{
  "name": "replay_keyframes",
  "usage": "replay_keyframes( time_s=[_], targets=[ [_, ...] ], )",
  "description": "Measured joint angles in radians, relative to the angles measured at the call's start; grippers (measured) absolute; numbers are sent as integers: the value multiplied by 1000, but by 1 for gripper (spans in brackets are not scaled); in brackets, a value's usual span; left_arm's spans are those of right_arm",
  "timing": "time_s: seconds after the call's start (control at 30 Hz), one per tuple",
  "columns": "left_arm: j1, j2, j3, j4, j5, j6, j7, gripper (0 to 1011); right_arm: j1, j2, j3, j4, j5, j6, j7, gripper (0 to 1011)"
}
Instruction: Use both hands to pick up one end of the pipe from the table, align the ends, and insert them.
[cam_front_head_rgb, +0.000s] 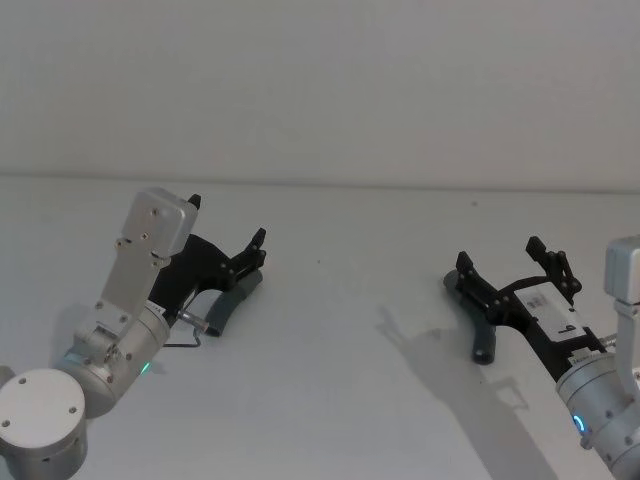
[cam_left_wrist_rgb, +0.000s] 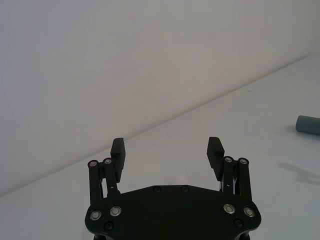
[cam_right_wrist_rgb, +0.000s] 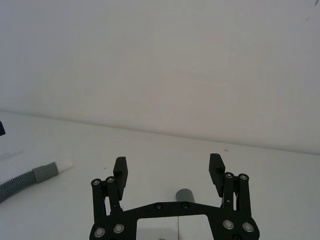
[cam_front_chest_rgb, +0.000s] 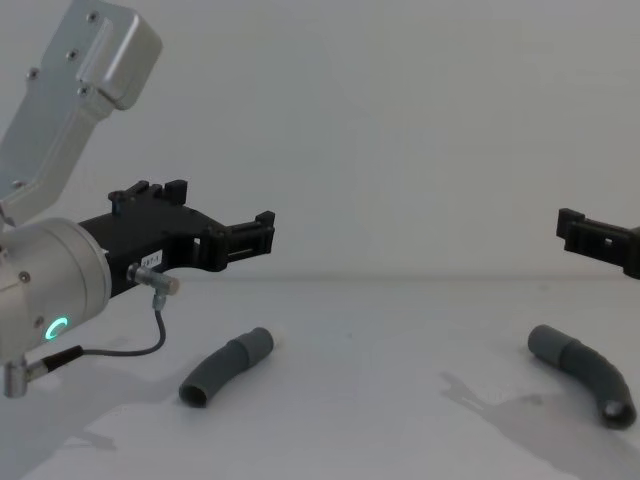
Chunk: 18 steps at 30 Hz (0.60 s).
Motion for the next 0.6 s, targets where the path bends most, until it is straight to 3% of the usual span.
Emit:
replay_keyframes(
  time_s=[0.6],
  targets=[
    [0,0,0,1,-1,0,-1,1000,0,0,-1,0,0,0,0,1001]
  ],
)
